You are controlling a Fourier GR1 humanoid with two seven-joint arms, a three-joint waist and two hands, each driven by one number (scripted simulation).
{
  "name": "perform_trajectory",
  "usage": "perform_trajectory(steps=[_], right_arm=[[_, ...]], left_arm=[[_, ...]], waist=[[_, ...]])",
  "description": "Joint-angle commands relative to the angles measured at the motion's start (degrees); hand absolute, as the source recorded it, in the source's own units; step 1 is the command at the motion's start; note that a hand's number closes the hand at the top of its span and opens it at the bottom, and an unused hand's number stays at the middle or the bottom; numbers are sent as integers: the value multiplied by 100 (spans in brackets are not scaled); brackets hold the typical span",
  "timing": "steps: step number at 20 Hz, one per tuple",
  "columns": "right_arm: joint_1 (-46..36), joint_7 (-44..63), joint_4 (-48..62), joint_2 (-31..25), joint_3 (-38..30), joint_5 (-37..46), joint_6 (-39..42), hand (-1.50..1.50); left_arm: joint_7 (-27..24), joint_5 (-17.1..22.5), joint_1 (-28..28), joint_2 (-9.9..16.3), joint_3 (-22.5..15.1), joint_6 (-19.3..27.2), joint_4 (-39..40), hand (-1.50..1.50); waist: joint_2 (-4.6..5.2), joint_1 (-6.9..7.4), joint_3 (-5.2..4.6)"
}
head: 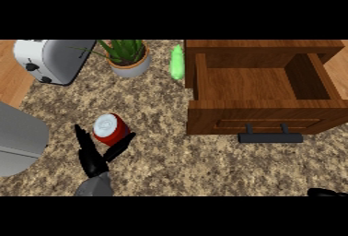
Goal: Pick up the can, place it into the drawer and close the drawer
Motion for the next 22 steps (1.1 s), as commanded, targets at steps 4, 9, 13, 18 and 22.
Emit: perform_trajectory(steps=[4, 9, 13, 18, 22], right_arm=[[369, -141, -95, -119, -413, -327, 373, -150], [20, 16, -89, 23, -169, -40, 94, -150], [88, -285, 249, -19, -307, -123, 328, -150], [-7, -380, 237, 42, -296, 4, 246, -150], [-260, 97, -72, 90, 0, 437, -88, -150]], left_arm=[[-747, 135, -778, 34, 546, -689, 1478, -150], [34, 52, -1402, 632, 467, -1301, 1861, -150], [-409, 90, -1542, 424, 658, -1717, 2101, 150], [-931, 6, -1622, 82, 692, -1951, 2367, 150], [-881, -163, -1939, 292, 623, -2314, 2673, 150]], waist=[[5, -48, -1], [10, -44, -2], [8, -33, 0], [7, -29, 0], [18, -46, -4]])
